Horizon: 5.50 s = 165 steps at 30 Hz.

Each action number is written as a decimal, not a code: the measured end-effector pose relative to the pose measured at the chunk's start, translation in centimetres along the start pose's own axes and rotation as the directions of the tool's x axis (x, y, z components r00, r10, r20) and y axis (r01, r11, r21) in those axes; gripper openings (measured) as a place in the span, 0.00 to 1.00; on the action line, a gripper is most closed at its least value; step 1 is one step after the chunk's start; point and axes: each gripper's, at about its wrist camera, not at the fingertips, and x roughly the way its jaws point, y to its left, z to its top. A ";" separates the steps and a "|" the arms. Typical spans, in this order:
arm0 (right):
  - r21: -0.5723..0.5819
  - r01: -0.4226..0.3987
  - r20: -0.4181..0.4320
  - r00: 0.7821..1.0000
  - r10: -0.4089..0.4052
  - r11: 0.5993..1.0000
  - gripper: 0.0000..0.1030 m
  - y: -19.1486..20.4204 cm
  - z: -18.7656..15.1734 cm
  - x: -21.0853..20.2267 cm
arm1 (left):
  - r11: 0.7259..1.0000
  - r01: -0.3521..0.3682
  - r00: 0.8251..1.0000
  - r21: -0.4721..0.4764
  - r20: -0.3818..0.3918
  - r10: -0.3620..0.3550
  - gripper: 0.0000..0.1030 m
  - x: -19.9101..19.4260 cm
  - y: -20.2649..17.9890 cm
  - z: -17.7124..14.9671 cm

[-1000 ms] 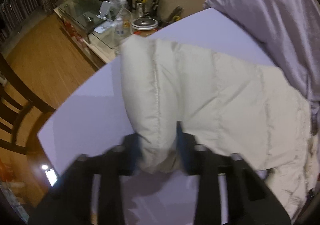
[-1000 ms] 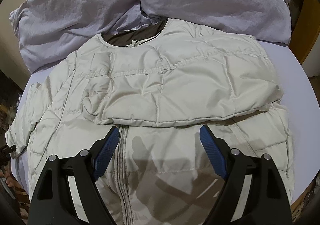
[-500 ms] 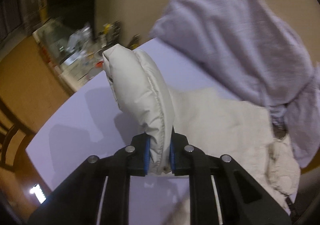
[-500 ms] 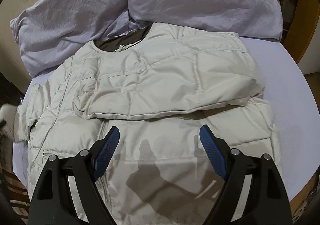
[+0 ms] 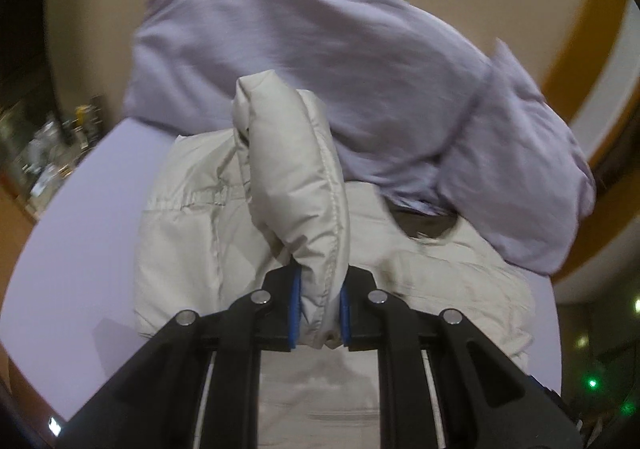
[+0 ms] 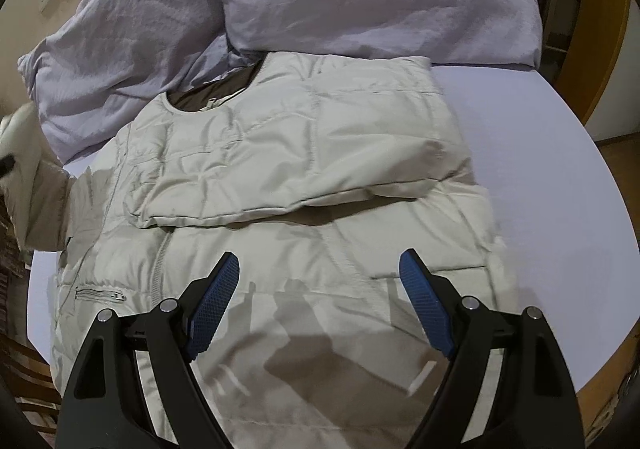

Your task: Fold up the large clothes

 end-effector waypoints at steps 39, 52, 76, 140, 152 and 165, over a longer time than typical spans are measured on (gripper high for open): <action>0.043 0.021 -0.034 0.999 -0.019 0.999 0.81 -5.4 -0.5 0.8 | 0.973 0.128 0.965 0.192 -0.252 -0.077 0.48 11.5 -12.9 -6.3; 0.042 0.011 -0.031 0.999 -0.010 0.999 0.82 -5.6 0.1 0.9 | 0.968 0.043 0.968 0.248 -0.250 0.022 0.50 13.8 -13.6 -6.5; 0.000 0.011 -0.064 0.998 -0.011 1.000 0.82 -6.1 0.0 0.9 | 0.954 -0.062 0.964 0.293 -0.231 0.134 0.46 15.0 -14.4 -9.7; 0.270 -0.139 0.037 0.990 0.134 0.953 0.09 -11.2 -7.7 -8.3 | 0.999 0.051 0.959 -0.009 -0.280 -0.052 0.08 -6.2 13.2 -17.3; 0.213 -0.134 0.183 0.979 0.095 0.968 0.09 -8.7 1.5 -9.5 | 0.992 0.109 0.987 0.062 -0.129 -0.100 0.07 -5.9 9.7 -6.4; 0.131 -0.124 0.203 0.974 0.096 0.984 0.09 -6.7 14.4 -3.9 | 0.999 0.015 0.998 0.033 -0.055 -0.013 0.07 0.9 6.8 3.6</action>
